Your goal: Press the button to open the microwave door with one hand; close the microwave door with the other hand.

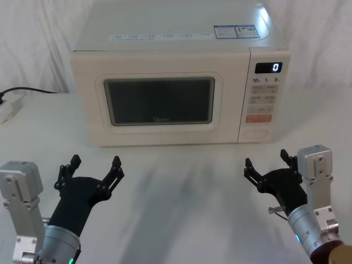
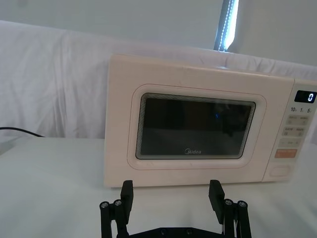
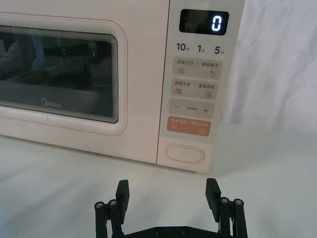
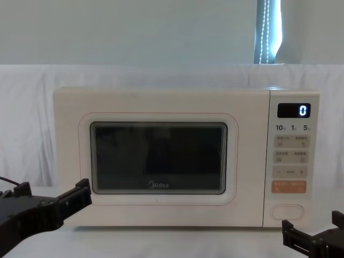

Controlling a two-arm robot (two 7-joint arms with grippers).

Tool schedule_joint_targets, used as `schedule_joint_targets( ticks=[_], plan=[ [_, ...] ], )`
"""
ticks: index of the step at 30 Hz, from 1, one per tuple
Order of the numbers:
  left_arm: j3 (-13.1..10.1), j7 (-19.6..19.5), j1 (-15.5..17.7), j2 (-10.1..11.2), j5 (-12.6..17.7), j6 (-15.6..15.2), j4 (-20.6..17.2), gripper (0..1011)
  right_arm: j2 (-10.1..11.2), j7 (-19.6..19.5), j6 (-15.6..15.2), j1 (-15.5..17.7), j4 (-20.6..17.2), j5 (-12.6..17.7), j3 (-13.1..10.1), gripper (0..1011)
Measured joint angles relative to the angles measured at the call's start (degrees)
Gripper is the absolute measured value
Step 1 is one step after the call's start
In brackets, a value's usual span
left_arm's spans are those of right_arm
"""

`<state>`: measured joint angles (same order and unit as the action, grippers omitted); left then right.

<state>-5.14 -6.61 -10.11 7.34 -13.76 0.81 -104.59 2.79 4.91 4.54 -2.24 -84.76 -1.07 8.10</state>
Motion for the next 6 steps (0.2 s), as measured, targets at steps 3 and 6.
schedule_joint_targets(
  ticks=[3,6],
  plan=[
    [0.0,0.0,0.0,0.0,0.0,0.0,0.0,1001,0.0,0.0,0.0,0.0,0.0,0.0,0.0,1002],
    [0.0,0.0,0.0,0.0,0.0,0.0,0.0,1001,0.0,0.0,0.0,0.0,0.0,0.0,0.0,1002]
  ],
)
